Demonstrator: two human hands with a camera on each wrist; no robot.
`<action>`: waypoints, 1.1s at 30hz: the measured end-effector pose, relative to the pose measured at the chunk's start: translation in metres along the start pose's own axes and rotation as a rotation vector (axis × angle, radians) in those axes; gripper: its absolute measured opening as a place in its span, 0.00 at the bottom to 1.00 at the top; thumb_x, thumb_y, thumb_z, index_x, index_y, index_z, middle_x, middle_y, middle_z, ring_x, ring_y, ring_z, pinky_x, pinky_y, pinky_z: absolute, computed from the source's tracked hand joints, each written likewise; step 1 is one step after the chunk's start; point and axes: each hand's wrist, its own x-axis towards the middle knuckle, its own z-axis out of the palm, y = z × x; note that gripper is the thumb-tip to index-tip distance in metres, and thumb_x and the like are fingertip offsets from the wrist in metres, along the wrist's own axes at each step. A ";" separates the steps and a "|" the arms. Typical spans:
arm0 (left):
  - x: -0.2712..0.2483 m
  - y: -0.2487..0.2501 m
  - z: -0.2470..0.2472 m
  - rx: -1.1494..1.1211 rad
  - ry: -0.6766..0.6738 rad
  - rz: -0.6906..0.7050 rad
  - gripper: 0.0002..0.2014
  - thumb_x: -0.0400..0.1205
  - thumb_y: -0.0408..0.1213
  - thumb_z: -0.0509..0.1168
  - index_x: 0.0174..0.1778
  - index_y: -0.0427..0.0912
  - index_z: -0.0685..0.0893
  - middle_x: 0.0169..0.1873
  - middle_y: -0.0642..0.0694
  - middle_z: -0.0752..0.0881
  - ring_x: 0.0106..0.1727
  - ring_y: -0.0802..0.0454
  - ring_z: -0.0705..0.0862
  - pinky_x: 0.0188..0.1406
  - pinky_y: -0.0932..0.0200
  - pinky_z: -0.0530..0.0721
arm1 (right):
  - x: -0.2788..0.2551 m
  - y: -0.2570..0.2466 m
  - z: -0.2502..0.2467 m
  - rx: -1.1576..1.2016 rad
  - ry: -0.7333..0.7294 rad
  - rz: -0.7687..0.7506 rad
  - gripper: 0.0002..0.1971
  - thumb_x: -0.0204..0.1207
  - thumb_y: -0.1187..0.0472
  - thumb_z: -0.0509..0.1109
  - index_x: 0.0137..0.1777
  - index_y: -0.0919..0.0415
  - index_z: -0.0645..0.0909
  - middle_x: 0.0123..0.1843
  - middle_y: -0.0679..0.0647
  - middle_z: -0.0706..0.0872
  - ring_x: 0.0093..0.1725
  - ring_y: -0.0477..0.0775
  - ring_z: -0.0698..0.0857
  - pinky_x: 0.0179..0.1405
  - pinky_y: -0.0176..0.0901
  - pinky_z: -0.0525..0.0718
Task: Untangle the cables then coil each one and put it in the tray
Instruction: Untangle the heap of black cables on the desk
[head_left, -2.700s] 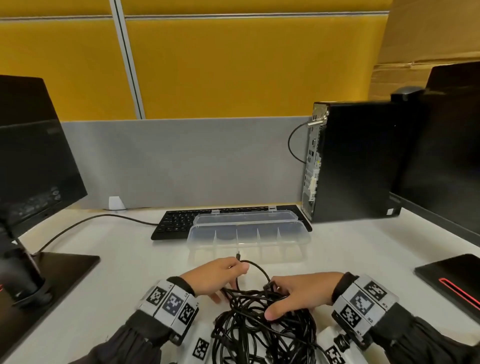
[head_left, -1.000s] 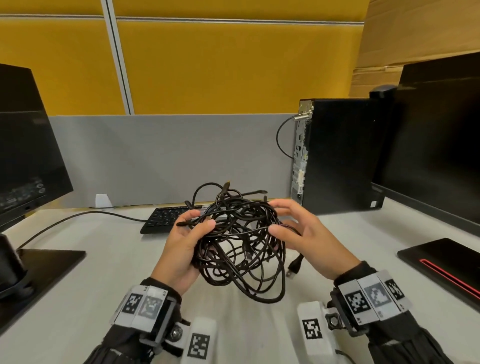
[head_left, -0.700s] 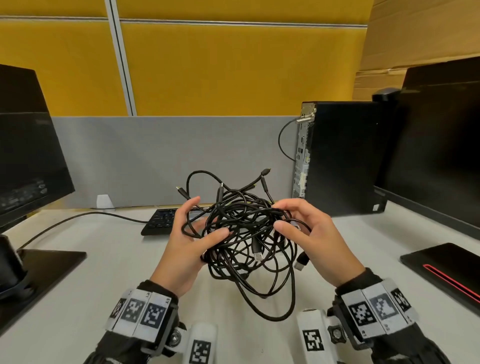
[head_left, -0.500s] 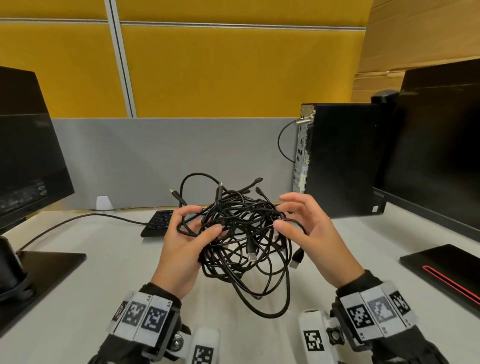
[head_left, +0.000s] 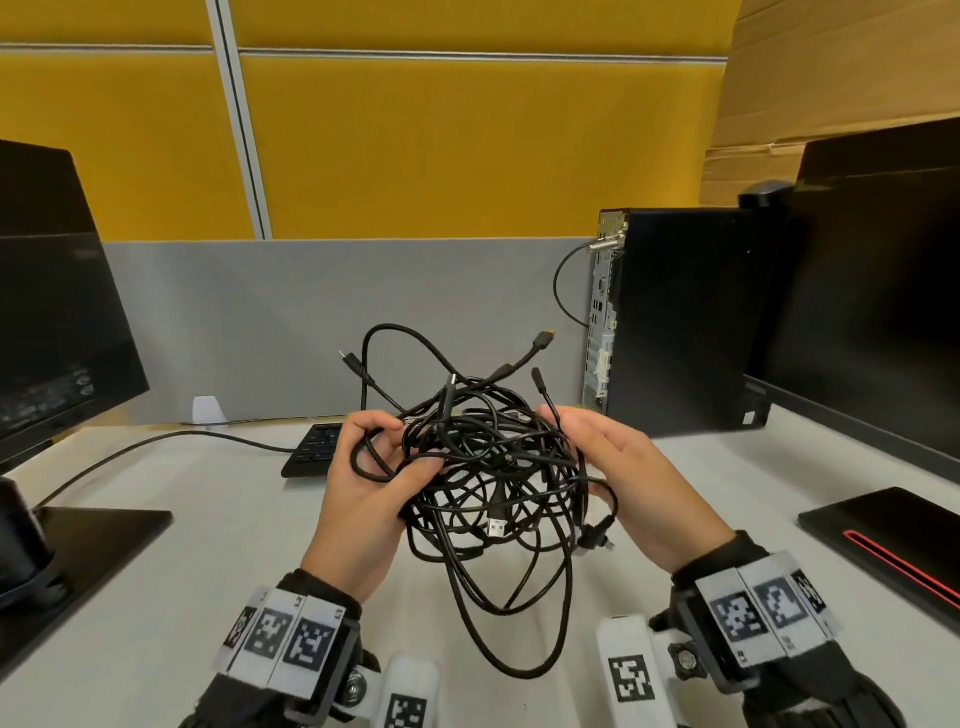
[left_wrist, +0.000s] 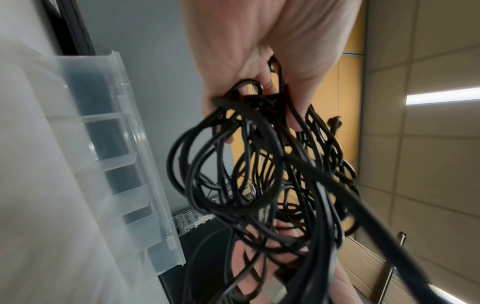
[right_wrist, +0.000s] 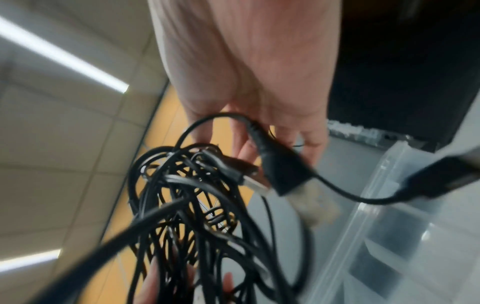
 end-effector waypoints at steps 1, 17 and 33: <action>0.000 -0.001 0.001 0.003 -0.013 0.000 0.18 0.69 0.18 0.66 0.45 0.45 0.74 0.39 0.44 0.88 0.41 0.48 0.87 0.41 0.57 0.88 | 0.000 0.000 0.000 -0.001 -0.027 0.016 0.17 0.80 0.45 0.59 0.63 0.45 0.82 0.60 0.42 0.86 0.63 0.41 0.81 0.69 0.51 0.76; 0.005 -0.004 -0.006 -0.186 0.059 -0.158 0.25 0.59 0.40 0.81 0.46 0.46 0.75 0.42 0.40 0.86 0.34 0.45 0.87 0.28 0.55 0.87 | -0.011 -0.018 -0.011 0.048 0.196 -0.277 0.08 0.75 0.58 0.68 0.42 0.63 0.84 0.29 0.45 0.82 0.31 0.36 0.79 0.35 0.25 0.77; -0.002 -0.001 0.010 -0.205 0.159 -0.352 0.09 0.81 0.32 0.62 0.56 0.43 0.74 0.30 0.46 0.88 0.23 0.52 0.84 0.21 0.60 0.84 | -0.016 -0.024 -0.007 0.138 0.032 -0.170 0.07 0.73 0.65 0.70 0.48 0.69 0.84 0.40 0.53 0.89 0.40 0.45 0.86 0.40 0.31 0.83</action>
